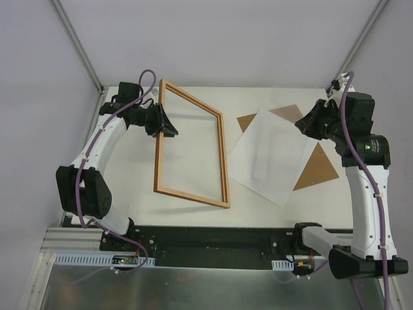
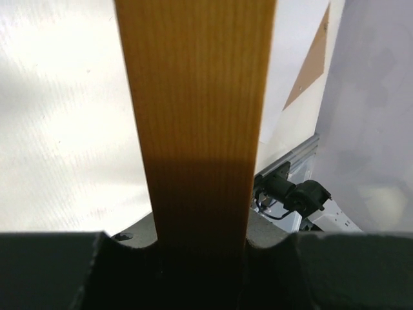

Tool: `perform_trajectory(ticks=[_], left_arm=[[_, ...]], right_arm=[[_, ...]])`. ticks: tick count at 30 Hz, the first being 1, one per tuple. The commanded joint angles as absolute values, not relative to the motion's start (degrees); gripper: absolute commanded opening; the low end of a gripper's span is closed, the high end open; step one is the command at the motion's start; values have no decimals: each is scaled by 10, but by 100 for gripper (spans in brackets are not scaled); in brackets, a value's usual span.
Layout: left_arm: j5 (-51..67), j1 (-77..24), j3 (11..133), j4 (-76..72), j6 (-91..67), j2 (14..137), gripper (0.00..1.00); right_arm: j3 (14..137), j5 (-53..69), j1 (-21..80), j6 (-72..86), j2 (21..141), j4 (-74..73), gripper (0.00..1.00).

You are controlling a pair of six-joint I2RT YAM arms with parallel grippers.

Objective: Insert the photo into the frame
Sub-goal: Turn over the frame body, then place the frame body at the center of the board.

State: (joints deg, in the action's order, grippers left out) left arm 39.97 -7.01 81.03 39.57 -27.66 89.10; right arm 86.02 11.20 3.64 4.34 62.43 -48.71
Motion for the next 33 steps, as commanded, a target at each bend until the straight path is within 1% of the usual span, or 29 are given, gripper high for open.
perform_trajectory(ticks=[1,5,10,16,20,24,30,33], left_arm=[[496,-63,821,282,-305,861,0],[529,-63,794,194,-365,874,0],[570,-67,739,33,-453,902,0],[598,-85,744,-39,-479,970,0],[621,-98,737,-98,-505,1021,0],[639,-107,707,-205,-568,1062,0],[653,-118,705,-229,-567,1111,0],[661,-116,713,-197,-549,1124,0]], right_arm=[[913,80,40,26,621,-499,1],[930,74,40,24,626,-512,1],[960,49,40,19,634,-533,1],[1012,-16,40,5,643,-574,1],[1024,-19,40,3,647,-580,1],[1021,-24,40,4,648,-581,1],[1016,-19,41,4,650,-578,1],[1011,-18,40,4,650,-575,1]])
